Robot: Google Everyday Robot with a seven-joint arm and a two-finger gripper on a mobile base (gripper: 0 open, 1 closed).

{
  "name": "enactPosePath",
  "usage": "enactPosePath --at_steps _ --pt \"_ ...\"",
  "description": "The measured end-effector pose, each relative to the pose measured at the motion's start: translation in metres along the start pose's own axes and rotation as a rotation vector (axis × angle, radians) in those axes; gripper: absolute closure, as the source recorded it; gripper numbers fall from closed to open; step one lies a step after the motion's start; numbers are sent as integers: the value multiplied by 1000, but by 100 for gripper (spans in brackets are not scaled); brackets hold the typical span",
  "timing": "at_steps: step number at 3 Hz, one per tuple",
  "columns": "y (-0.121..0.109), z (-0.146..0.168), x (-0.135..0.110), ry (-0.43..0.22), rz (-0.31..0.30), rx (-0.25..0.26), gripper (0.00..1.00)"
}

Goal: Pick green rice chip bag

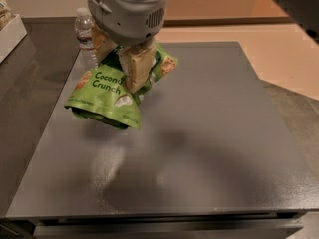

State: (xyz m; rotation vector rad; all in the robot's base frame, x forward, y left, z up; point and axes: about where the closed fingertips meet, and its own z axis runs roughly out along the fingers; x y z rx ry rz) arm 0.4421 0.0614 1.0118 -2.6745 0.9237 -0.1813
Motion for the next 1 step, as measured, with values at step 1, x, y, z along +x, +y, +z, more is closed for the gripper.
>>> enactPosePath --at_steps 1 --pt "-5 -8 -4 8 -6 30 100"
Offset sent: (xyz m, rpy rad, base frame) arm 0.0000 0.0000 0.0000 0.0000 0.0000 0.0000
